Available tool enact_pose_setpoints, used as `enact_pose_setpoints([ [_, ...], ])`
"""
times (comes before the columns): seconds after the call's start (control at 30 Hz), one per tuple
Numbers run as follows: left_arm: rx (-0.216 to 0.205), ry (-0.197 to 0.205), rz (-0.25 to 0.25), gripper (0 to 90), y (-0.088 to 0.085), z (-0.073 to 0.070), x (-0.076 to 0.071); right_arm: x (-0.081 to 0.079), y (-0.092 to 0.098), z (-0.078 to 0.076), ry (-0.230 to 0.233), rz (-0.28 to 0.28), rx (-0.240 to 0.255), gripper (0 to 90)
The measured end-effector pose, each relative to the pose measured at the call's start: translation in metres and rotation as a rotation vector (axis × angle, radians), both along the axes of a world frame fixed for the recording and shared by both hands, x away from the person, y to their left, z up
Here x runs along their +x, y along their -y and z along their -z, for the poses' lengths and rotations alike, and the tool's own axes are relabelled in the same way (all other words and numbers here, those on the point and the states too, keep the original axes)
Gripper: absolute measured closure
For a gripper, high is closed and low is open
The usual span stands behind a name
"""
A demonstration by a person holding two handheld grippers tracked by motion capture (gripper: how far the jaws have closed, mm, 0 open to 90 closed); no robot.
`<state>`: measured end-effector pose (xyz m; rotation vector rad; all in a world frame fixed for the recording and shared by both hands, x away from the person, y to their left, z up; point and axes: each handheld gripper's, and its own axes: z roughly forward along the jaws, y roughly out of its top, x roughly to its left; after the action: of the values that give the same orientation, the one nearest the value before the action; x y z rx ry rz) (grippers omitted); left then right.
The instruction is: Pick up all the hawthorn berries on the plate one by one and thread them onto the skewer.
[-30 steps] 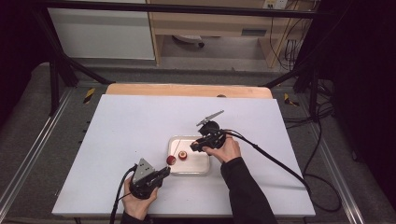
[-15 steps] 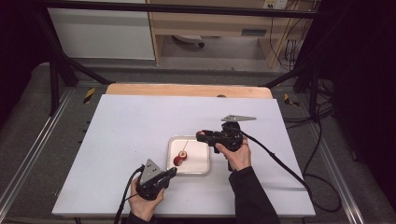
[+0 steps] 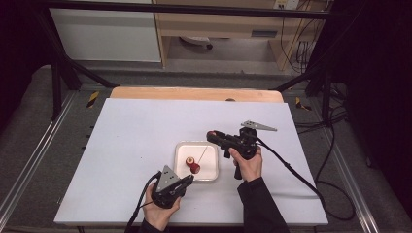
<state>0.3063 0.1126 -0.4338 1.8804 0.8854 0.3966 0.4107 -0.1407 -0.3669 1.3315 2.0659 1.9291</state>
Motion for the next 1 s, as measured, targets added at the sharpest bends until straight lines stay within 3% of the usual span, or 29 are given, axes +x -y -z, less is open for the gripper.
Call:
enact_pose_setpoints([
  [0.03,-0.005,-0.001,0.000,88.5,0.0011,-0.0001,0.0004,-0.0009,-0.0016,0.0000,0.001,0.007,0.028,61.5],
  [0.17,-0.013,0.001,-0.002,88.5,0.0041,-0.0011,0.0010,-0.0014,-0.0039,0.0014,0.003,0.012,0.053,61.5],
  [1.0,-0.066,-0.025,-0.039,88.6,0.0053,-0.0017,0.0043,-0.0057,-0.0084,0.0048,0.022,0.012,0.066,61.5],
])
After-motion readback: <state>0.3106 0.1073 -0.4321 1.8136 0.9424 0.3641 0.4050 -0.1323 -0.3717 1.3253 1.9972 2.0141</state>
